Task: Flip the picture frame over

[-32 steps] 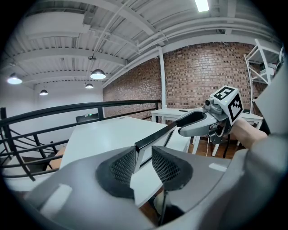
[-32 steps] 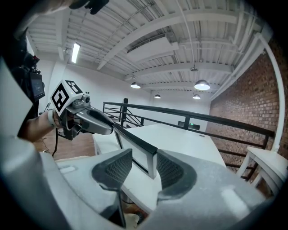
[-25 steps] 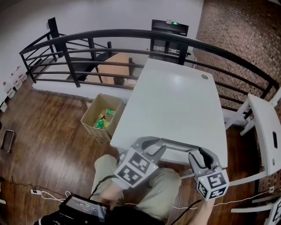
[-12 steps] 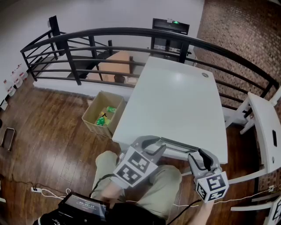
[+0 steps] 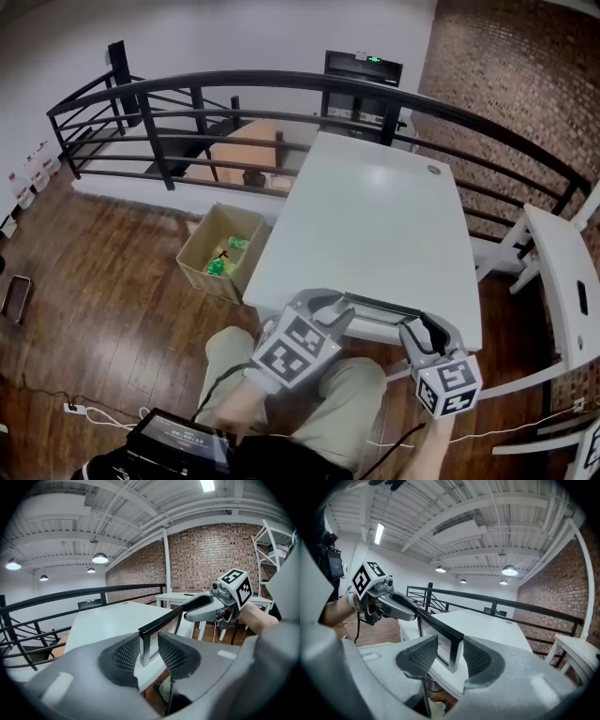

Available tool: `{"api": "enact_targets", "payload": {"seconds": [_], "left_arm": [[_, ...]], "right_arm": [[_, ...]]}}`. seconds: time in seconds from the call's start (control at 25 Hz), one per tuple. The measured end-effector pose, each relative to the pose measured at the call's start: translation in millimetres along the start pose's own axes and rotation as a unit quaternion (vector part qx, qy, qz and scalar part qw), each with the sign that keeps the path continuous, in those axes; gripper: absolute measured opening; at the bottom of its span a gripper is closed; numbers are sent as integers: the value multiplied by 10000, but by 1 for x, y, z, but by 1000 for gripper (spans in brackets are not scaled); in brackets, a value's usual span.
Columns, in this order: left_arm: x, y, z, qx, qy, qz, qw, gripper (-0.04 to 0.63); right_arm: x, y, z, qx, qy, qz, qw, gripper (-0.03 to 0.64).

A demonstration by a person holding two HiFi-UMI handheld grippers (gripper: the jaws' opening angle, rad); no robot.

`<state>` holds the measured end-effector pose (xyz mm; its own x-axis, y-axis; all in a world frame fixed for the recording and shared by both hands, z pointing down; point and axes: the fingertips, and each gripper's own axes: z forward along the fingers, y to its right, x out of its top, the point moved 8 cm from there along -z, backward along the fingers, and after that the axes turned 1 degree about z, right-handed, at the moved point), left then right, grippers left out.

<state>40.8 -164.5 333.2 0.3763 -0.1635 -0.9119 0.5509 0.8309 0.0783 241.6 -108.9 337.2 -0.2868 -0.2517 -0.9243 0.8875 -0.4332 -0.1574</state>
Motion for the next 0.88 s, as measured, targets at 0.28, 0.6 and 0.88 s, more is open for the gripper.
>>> {"api": "enact_targets", "payload": {"seconds": [0.28,0.6,0.88], "left_arm": [[0,-6,6,21,77,14,10000,127],[-2,-12,15,27,238,66,9997,127],[-1,-23,26,125,355,88,9993,132]], "right_arm": [[-1,4,10,-120,102,106,9998,155],[-3,11,19,-191,214,212,9994,155],[0,19,33,-201,264,279,9991,155]]}}
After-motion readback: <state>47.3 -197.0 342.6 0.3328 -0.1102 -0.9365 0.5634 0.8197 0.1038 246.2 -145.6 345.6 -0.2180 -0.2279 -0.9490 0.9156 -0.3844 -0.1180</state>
